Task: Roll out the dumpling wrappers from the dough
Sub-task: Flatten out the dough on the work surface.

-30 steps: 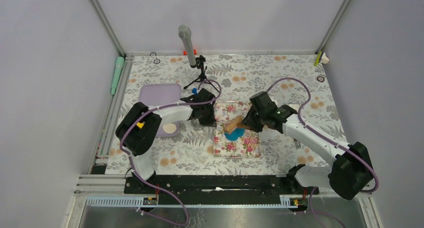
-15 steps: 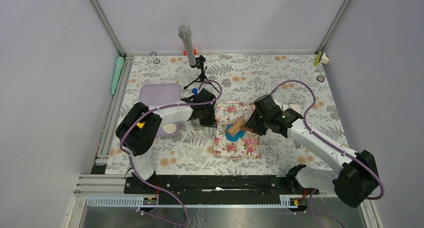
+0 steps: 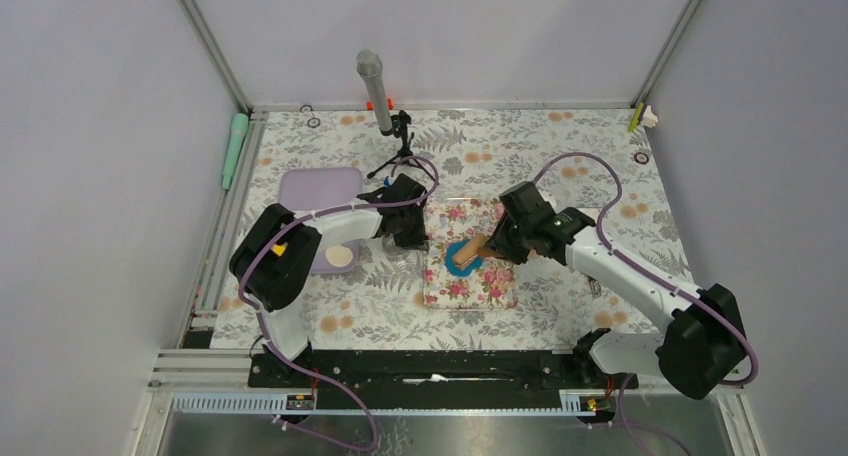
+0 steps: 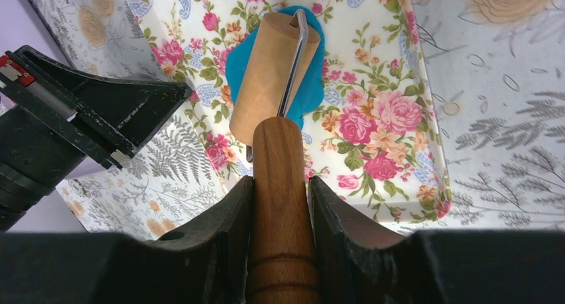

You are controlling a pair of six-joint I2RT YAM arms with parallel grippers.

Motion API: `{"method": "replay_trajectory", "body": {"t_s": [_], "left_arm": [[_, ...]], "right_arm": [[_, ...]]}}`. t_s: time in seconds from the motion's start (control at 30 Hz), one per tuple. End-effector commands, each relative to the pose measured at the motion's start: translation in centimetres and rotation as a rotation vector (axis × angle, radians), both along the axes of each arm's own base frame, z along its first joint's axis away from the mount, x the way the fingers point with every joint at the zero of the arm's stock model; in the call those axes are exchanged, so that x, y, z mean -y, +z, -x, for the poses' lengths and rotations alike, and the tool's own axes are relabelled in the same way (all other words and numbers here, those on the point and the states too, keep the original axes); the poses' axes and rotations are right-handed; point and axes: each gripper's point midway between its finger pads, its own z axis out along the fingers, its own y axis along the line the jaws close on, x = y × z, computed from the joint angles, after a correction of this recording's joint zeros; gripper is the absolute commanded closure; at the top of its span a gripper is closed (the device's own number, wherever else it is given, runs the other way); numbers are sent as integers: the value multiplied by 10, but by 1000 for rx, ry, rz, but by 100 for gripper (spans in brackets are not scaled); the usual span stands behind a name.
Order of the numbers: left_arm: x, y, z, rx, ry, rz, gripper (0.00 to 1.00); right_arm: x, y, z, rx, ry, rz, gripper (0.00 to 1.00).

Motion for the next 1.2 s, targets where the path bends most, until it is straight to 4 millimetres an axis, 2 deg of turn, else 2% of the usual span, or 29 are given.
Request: {"method": "replay_trajectory", "body": {"t_s": [0.0, 0.17, 0.33, 0.67, 1.17], "left_arm": [[2, 21, -6, 52, -8, 17, 100], [3, 20, -6, 51, -9, 21, 100], [9, 19, -6, 44, -22, 43, 100], [11, 22, -2, 42, -50, 55, 100], [13, 23, -1, 46, -54, 65, 100]], "right_arm": [[93, -83, 82, -391, 65, 475, 100], [100, -80, 89, -384, 61, 478, 100], [99, -89, 91, -396, 52, 475, 100], [92, -97, 72, -391, 61, 504, 100], [81, -107, 61, -389, 72, 492, 100]]}}
